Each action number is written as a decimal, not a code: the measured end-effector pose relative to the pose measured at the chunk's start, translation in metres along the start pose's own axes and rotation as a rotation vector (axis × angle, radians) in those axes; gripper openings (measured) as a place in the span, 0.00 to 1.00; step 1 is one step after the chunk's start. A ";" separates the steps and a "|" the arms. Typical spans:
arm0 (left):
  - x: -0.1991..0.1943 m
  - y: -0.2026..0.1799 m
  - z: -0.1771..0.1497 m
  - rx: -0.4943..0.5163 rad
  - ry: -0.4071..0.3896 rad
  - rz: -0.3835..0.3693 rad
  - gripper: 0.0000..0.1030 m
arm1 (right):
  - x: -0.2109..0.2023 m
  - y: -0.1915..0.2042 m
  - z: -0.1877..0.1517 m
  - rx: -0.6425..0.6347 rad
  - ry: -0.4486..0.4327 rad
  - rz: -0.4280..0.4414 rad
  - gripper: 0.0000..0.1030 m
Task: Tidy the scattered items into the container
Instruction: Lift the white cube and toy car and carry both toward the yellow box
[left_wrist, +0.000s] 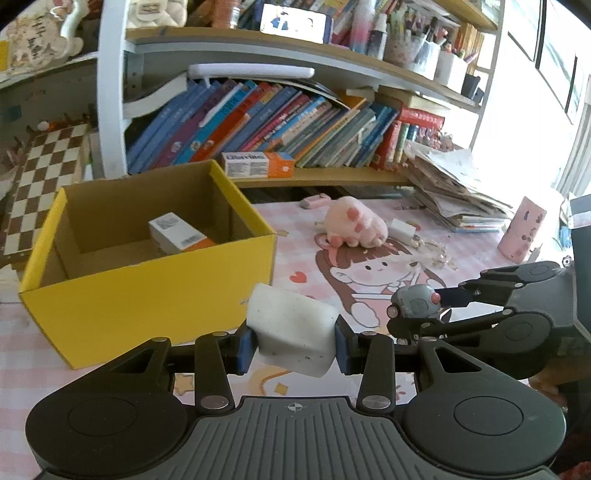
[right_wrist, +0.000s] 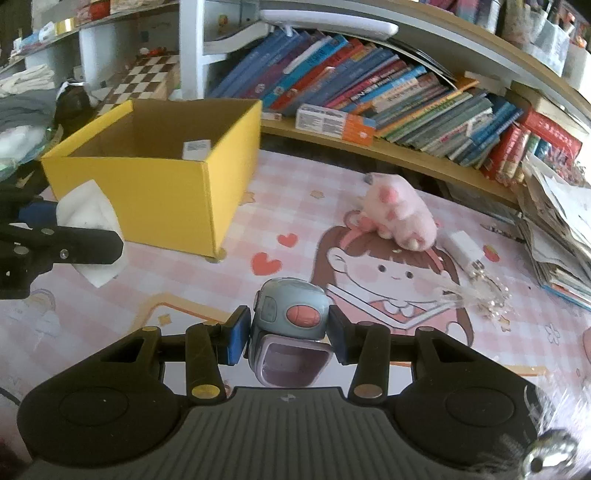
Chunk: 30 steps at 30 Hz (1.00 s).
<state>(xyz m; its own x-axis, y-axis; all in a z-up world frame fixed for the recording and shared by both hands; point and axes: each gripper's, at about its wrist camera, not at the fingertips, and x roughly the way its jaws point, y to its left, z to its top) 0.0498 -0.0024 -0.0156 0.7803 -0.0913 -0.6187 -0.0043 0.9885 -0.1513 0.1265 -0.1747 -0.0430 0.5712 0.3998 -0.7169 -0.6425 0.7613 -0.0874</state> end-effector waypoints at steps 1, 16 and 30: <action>-0.002 0.003 0.000 -0.001 -0.003 0.000 0.39 | 0.000 0.004 0.001 -0.001 -0.001 0.002 0.41; -0.031 0.049 -0.002 -0.017 -0.061 0.008 0.39 | -0.004 0.054 0.023 -0.033 -0.037 0.017 0.41; -0.056 0.090 0.005 -0.040 -0.134 0.030 0.38 | -0.008 0.099 0.060 -0.129 -0.077 0.078 0.41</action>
